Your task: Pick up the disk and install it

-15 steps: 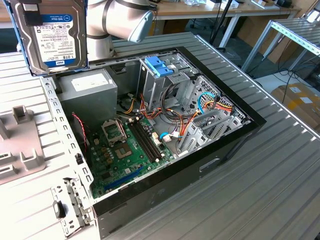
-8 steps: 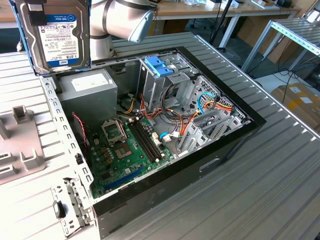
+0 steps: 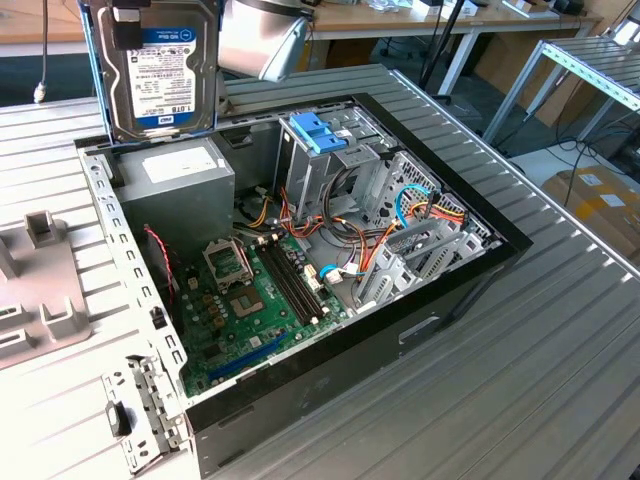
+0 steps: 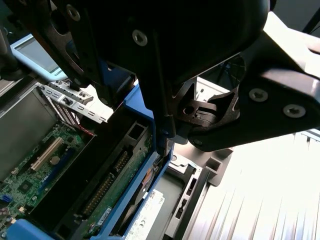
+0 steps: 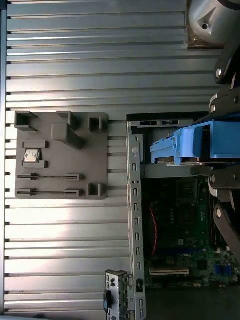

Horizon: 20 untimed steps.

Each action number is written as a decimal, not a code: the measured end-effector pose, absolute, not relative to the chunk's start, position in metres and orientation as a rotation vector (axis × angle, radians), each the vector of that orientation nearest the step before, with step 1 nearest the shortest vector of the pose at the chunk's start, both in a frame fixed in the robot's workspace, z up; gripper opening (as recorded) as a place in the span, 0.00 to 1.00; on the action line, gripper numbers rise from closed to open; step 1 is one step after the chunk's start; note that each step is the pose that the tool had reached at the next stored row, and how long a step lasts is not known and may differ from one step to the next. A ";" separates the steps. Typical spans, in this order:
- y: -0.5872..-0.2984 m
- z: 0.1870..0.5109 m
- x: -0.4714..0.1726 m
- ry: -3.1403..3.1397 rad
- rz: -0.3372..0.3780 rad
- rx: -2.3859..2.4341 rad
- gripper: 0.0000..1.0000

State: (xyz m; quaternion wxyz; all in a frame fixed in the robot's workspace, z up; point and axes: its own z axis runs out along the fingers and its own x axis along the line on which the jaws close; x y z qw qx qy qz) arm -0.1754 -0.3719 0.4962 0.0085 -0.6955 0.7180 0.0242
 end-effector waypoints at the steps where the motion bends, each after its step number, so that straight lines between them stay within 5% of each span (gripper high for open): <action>1: -0.372 0.496 -0.175 2.244 0.076 -2.173 0.37; 20: -0.372 0.496 -0.153 2.244 0.076 -2.174 0.37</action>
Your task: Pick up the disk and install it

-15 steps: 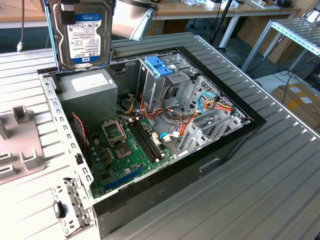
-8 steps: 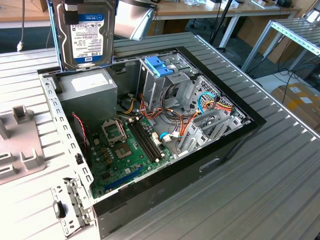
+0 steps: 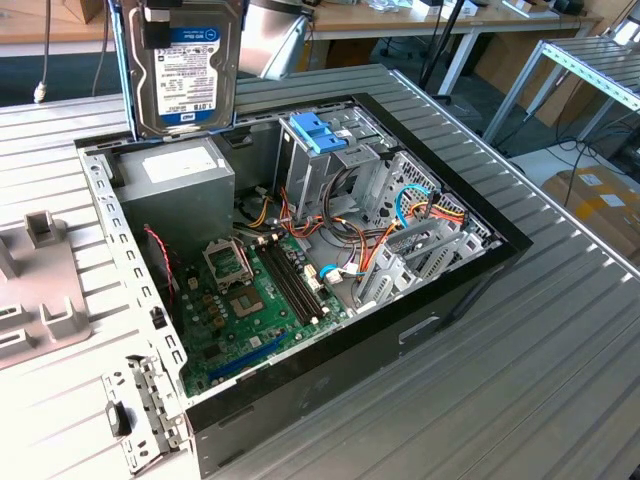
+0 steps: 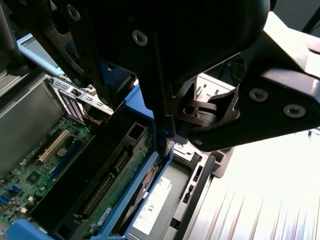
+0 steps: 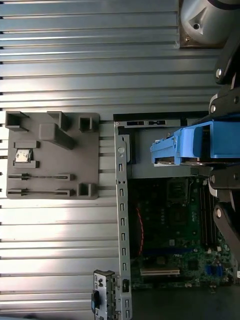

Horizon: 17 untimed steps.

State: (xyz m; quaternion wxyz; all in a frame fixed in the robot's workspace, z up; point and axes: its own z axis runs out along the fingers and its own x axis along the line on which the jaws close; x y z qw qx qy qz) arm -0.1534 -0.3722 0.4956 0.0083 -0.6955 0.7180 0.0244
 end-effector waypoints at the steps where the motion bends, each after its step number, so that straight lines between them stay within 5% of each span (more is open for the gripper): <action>1: -0.372 0.496 -0.152 2.244 0.076 -2.174 0.37; 17: -0.372 0.495 -0.131 2.244 0.077 -2.174 0.37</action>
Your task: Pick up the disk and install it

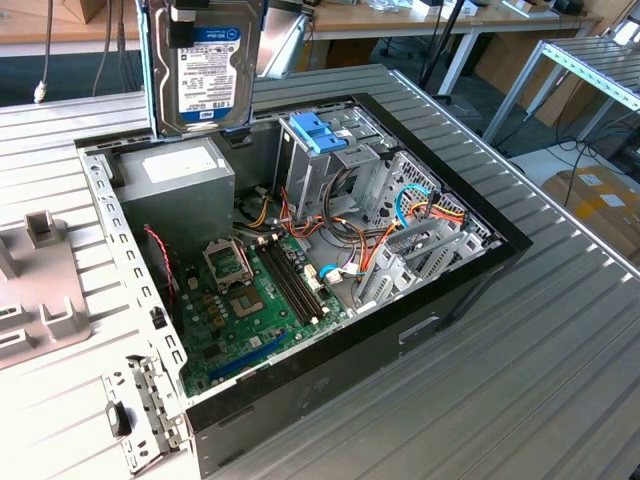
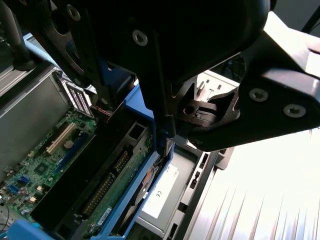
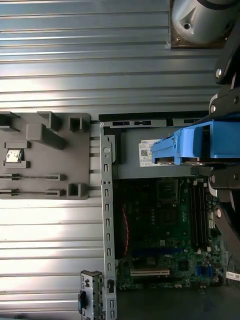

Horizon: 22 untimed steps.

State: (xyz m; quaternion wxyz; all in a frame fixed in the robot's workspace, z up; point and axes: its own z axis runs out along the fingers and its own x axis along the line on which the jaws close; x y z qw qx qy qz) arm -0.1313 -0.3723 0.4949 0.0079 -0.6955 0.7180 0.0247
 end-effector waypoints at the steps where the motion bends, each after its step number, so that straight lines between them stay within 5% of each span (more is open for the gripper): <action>1: -0.372 0.495 -0.129 2.245 0.077 -2.174 0.37; 22: -0.374 0.494 -0.111 2.245 0.078 -2.174 0.37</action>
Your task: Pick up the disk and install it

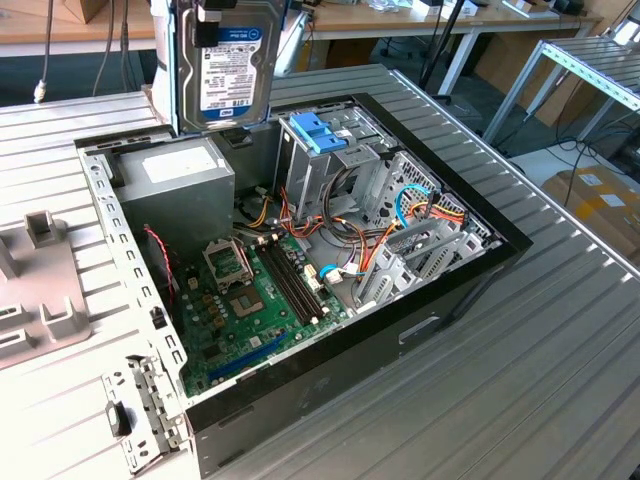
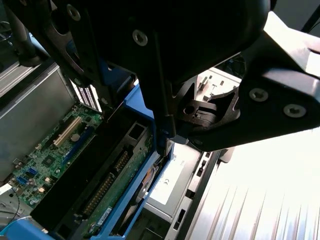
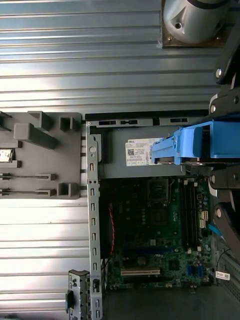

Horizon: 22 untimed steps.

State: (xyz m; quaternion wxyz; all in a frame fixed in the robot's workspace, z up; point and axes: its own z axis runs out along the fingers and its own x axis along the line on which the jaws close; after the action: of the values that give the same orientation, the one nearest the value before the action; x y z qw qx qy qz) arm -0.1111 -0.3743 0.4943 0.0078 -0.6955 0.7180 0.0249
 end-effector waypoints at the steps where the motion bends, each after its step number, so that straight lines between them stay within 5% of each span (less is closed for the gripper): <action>1: -0.375 0.494 -0.111 2.245 0.078 -2.174 0.37; 22: -0.390 0.494 -0.111 2.245 0.078 -2.174 0.37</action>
State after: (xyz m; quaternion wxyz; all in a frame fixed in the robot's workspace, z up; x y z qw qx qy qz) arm -0.1111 -0.3898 0.4943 0.0078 -0.6955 0.7180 0.0249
